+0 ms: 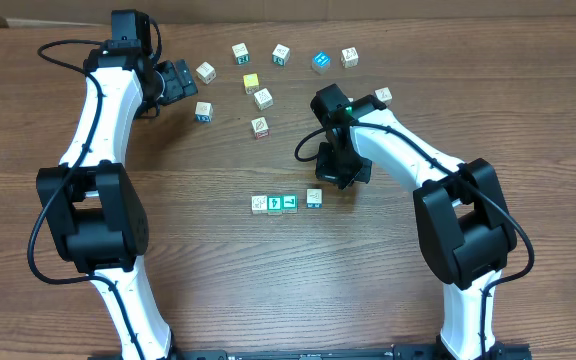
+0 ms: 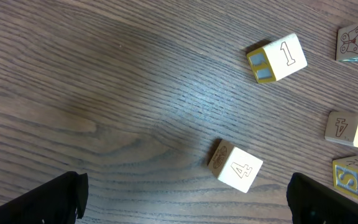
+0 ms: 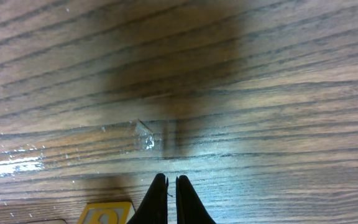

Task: Form a circle

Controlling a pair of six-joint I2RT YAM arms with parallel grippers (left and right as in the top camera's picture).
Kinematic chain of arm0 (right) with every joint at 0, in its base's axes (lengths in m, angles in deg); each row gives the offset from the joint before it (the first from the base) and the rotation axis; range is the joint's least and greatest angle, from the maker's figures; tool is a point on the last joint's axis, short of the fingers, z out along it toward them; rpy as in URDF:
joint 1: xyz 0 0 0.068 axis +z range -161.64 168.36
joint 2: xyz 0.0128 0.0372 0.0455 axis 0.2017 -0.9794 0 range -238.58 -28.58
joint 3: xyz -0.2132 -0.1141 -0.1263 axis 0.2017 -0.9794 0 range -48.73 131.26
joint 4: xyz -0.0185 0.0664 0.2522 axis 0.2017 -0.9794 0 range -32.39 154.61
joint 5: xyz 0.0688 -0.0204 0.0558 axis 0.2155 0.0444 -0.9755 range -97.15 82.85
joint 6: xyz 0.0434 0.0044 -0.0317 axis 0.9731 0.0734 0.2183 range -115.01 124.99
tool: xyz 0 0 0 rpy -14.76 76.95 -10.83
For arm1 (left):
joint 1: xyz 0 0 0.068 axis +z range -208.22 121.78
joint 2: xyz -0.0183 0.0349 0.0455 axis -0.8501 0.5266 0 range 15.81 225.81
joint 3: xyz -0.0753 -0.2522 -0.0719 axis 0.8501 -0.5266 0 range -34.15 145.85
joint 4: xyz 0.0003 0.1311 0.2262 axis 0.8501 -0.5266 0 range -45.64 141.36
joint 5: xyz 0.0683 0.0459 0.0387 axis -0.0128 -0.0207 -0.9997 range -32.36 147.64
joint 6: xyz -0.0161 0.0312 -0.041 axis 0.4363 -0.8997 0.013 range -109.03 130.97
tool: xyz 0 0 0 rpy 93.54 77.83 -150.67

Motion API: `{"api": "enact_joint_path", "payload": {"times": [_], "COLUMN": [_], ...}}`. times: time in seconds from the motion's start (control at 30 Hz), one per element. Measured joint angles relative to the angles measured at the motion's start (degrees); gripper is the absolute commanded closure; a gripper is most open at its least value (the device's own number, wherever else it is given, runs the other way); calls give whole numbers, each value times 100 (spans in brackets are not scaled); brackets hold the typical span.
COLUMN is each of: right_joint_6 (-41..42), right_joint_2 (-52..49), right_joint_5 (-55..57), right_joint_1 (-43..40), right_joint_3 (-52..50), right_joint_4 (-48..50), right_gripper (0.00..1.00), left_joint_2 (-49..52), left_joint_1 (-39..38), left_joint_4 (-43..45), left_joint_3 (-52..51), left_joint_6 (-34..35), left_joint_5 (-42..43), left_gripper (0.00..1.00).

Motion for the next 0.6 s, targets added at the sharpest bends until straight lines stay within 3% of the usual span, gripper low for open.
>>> {"api": "enact_joint_path", "payload": {"times": [0.6], "right_joint_6": [2], "right_joint_2": [0], "right_joint_5": [-127], "right_joint_1": [398], "right_joint_3": [-4], "right_joint_4": [-164], "right_gripper": [96], "left_joint_2": [0], "left_joint_1": [0], "left_joint_4": [0], "left_joint_3": [0], "left_joint_6": [0], "left_joint_5": [0], "left_gripper": [0]}}
